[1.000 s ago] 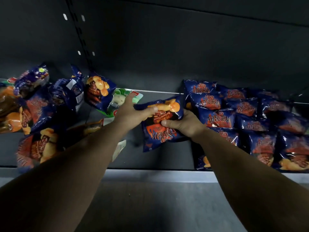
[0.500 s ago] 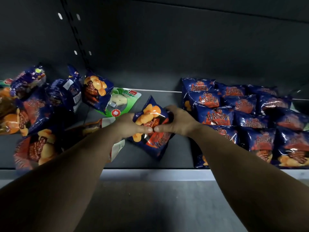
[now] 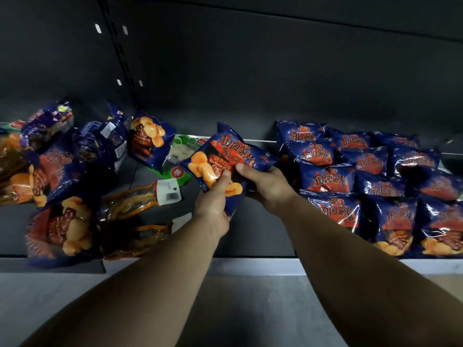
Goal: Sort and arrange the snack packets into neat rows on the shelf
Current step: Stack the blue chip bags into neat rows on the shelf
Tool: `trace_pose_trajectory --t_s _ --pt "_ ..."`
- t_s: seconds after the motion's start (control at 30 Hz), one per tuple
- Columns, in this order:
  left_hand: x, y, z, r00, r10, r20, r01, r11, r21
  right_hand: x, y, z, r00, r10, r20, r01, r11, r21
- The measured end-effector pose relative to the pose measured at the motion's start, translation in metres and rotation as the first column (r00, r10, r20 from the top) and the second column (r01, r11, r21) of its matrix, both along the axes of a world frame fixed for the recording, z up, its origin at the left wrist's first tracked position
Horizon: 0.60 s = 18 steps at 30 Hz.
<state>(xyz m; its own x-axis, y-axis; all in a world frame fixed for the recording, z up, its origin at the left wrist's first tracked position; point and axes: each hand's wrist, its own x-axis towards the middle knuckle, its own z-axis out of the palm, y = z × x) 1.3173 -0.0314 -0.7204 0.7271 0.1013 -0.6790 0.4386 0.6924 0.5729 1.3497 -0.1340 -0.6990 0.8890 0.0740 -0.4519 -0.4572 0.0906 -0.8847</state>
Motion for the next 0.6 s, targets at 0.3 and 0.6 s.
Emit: trace_pose_trajectory --t_s 0.3,0.6 --pt "0.003 0.052 -0.012 0.988 -0.153 -0.033 0.156 0.936 0.316 0.008 -0.025 -0.009 0.998 0.015 0.06 -0.007 0.992 -0.129" --pt "0.011 0.058 -0.003 0.863 -0.504 0.035 0.402 0.727 0.557 0.009 -0.024 -0.012 0.99 0.141 0.009 -0.139 0.982 -0.125"
